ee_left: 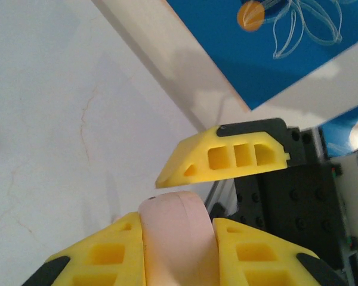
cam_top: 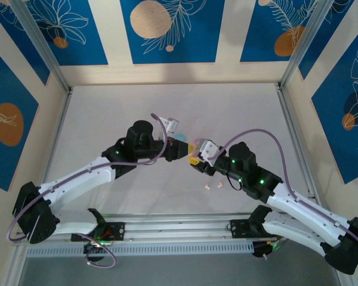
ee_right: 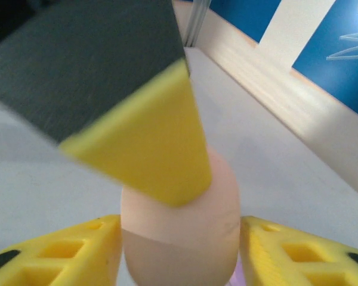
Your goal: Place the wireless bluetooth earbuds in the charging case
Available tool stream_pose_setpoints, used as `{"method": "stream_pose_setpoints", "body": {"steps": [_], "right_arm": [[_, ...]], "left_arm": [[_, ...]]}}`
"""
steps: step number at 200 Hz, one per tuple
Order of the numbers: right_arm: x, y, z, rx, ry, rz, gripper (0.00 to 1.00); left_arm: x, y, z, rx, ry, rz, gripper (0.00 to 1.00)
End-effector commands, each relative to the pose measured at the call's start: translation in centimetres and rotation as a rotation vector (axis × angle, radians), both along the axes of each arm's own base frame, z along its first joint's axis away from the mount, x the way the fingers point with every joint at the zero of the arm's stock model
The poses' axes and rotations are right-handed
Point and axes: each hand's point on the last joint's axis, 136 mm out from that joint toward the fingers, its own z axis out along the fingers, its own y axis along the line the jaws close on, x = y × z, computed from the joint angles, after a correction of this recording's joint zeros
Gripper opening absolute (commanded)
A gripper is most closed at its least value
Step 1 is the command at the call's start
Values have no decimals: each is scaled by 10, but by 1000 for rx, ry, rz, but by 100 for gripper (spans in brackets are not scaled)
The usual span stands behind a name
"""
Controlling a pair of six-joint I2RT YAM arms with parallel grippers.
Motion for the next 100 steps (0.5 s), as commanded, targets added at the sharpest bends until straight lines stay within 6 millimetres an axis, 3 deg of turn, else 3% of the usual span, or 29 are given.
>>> {"method": "stream_pose_setpoints", "body": {"steps": [1, 34, 100], "right_arm": [[-1, -3, 20, 77, -90, 50, 57], [-1, -9, 30, 152, -80, 98, 57], [-4, -2, 50, 179, -145, 180, 56]], "left_arm": [[4, 5, 35, -153, 15, 64, 6], [3, 7, 40, -212, 67, 77, 5], [1, 2, 41, -252, 129, 60, 4]]}}
